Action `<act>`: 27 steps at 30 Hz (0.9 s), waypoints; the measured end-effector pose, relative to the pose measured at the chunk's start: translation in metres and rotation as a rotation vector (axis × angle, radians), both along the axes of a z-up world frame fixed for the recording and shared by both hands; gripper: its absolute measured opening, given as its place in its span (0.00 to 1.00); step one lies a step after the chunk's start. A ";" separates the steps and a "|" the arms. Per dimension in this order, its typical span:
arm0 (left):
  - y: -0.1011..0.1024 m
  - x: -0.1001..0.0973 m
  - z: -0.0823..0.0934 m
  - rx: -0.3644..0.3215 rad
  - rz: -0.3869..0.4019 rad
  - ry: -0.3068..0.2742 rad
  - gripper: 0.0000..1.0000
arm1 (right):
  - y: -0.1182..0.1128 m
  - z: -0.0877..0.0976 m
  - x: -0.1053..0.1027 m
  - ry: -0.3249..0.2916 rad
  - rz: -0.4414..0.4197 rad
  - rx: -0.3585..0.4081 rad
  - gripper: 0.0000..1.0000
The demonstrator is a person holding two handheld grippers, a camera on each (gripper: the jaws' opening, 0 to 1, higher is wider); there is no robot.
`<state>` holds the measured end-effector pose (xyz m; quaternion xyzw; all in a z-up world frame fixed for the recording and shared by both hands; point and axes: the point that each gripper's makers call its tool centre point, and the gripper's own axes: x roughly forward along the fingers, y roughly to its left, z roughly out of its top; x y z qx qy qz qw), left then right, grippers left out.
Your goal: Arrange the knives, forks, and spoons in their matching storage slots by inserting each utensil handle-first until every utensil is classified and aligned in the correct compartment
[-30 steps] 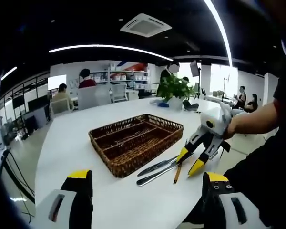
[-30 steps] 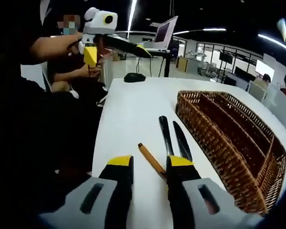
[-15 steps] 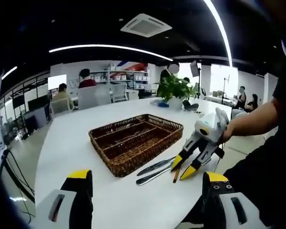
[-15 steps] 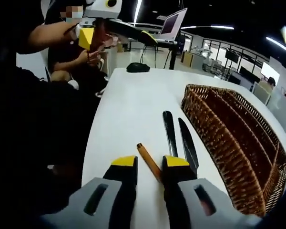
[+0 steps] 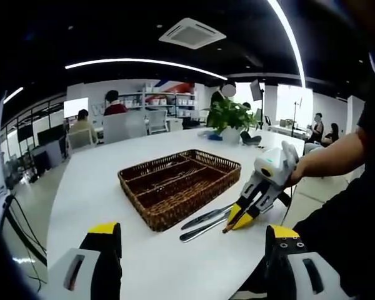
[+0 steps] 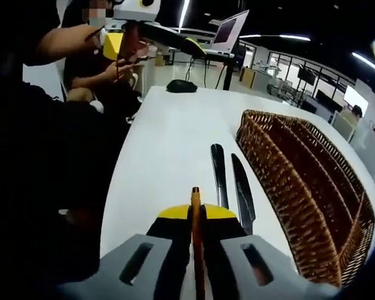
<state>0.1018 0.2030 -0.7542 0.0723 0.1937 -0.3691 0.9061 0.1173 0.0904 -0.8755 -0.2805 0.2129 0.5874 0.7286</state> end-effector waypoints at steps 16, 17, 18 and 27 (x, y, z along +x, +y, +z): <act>-0.003 0.000 0.002 0.012 -0.012 -0.004 1.00 | -0.034 0.038 0.022 -0.085 -0.099 0.041 0.04; -0.003 0.000 0.002 0.012 -0.013 -0.004 1.00 | -0.038 0.044 0.025 -0.096 -0.114 0.047 0.04; -0.003 0.000 0.002 0.013 -0.013 -0.005 1.00 | -0.040 0.046 0.027 -0.102 -0.120 0.049 0.04; -0.005 0.001 0.005 0.020 -0.021 -0.010 1.00 | -0.087 0.093 0.069 -0.182 -0.345 0.161 0.03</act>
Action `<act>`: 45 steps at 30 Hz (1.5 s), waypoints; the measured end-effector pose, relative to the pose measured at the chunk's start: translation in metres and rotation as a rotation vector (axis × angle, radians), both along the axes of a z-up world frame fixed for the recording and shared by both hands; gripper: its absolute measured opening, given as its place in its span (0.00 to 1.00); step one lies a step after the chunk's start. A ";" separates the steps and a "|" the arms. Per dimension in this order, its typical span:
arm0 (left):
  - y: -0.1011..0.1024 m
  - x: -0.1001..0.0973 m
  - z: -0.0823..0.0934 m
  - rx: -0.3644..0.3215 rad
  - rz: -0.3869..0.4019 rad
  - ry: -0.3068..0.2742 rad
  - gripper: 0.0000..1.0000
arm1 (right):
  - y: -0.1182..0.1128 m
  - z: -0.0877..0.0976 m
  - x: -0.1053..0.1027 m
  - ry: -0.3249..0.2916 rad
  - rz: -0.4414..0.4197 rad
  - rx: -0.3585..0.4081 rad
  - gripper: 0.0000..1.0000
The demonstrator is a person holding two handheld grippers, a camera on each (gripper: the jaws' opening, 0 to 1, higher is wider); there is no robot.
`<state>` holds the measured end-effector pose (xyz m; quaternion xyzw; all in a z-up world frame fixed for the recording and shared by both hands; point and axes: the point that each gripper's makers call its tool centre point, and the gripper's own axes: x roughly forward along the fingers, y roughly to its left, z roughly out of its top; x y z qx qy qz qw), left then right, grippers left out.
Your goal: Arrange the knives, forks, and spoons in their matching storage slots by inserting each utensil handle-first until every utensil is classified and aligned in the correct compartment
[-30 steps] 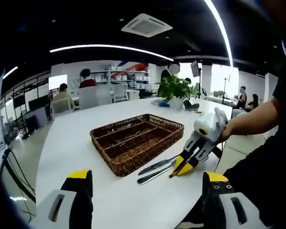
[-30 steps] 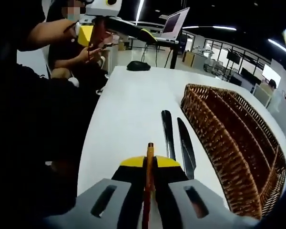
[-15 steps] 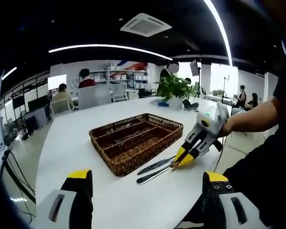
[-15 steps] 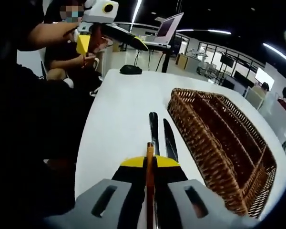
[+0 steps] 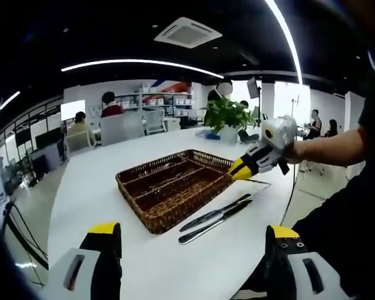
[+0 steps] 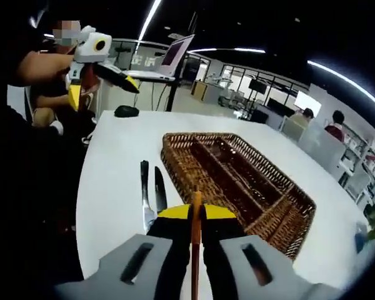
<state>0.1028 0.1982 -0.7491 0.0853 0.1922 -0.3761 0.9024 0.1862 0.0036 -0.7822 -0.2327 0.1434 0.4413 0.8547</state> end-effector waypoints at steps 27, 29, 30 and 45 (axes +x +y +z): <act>-0.081 0.027 0.014 -0.111 -0.140 0.043 0.90 | -0.010 0.086 0.003 -0.131 -0.050 0.213 0.03; -0.088 0.032 0.020 -0.119 -0.152 0.035 0.92 | -0.006 0.091 0.001 -0.135 -0.035 0.222 0.03; -0.092 0.033 0.023 -0.123 -0.162 0.030 0.92 | -0.005 0.092 0.001 -0.136 -0.032 0.224 0.03; -0.177 0.054 0.018 -0.227 -0.279 0.038 0.56 | 0.057 0.140 -0.037 -0.115 0.123 0.405 0.03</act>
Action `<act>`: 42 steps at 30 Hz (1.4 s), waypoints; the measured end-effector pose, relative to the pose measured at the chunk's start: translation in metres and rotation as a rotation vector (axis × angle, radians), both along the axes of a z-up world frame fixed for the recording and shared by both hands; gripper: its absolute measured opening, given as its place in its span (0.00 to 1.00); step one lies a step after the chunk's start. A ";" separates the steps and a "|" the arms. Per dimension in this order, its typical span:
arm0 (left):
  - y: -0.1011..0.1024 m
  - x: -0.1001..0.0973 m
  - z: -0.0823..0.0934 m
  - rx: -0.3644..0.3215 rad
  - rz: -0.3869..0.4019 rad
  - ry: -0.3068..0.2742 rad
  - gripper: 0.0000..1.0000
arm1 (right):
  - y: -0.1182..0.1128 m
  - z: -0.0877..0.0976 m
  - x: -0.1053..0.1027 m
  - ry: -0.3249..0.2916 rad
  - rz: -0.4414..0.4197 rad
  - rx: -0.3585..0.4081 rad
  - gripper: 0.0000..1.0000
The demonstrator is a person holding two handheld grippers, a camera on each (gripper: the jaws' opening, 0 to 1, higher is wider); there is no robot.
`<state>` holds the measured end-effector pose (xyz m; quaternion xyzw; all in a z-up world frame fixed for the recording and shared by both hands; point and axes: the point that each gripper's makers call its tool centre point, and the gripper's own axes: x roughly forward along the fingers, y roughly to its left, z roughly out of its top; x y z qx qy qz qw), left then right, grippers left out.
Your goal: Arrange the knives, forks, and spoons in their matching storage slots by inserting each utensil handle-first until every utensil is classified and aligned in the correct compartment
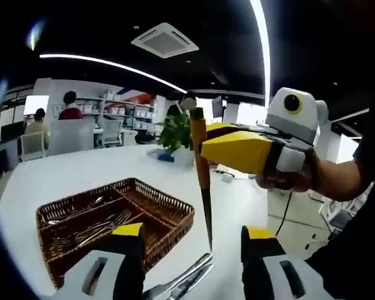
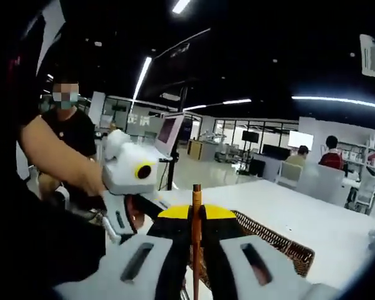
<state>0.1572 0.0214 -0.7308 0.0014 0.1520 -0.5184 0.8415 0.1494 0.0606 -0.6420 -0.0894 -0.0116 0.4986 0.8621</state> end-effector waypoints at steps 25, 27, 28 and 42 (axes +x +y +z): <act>0.014 -0.008 -0.010 0.051 -0.053 0.045 0.05 | -0.027 0.002 0.001 0.134 0.016 0.144 0.03; 0.018 -0.009 -0.015 0.115 -0.059 0.009 0.05 | -0.028 -0.004 0.000 0.154 0.021 0.131 0.03; 0.020 -0.011 -0.019 0.147 -0.063 0.003 0.04 | -0.029 -0.009 0.000 0.171 0.024 0.120 0.04; 0.050 -0.022 -0.044 0.430 -0.155 -0.026 0.03 | -0.040 -0.028 -0.003 0.212 0.036 0.001 0.15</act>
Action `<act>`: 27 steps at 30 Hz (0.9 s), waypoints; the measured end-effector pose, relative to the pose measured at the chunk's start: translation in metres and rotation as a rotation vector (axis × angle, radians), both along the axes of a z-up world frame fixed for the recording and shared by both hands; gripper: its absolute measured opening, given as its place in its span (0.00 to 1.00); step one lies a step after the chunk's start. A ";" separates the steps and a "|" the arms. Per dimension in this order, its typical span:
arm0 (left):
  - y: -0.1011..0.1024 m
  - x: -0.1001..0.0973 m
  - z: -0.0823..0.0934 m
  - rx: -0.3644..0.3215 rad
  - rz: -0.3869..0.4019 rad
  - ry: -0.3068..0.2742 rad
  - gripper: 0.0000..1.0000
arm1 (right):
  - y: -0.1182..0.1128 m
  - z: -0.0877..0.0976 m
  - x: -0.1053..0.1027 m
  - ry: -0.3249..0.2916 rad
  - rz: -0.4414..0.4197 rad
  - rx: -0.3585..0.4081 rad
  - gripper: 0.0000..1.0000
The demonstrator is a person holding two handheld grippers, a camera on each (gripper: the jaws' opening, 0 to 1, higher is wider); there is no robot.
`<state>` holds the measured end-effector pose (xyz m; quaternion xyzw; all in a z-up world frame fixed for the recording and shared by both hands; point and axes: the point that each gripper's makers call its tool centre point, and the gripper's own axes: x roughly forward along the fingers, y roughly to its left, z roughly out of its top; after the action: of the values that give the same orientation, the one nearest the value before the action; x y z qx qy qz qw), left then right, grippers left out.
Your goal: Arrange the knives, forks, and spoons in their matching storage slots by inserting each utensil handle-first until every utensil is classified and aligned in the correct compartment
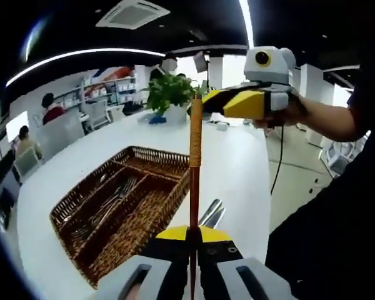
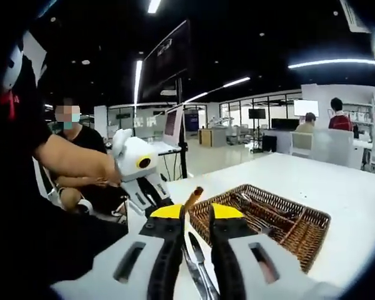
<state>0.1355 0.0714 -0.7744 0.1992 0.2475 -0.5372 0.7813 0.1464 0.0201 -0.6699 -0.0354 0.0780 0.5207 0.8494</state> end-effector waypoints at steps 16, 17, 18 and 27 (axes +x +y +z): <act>-0.001 -0.009 -0.001 0.066 -0.075 -0.029 0.03 | 0.012 -0.013 -0.012 0.082 0.075 -0.002 0.08; -0.001 -0.009 -0.001 0.069 -0.079 -0.030 0.03 | 0.013 -0.013 -0.012 0.082 0.076 -0.005 0.09; -0.002 -0.009 -0.001 0.070 -0.081 -0.029 0.03 | 0.013 -0.014 -0.012 0.082 0.079 -0.007 0.09; 0.001 0.009 0.010 0.019 -0.019 -0.089 0.05 | 0.018 0.002 -0.018 0.025 0.103 0.039 0.04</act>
<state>0.1440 0.0727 -0.7644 0.2328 0.2156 -0.5327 0.7846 0.1286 0.0384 -0.6680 -0.0161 0.0766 0.5654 0.8211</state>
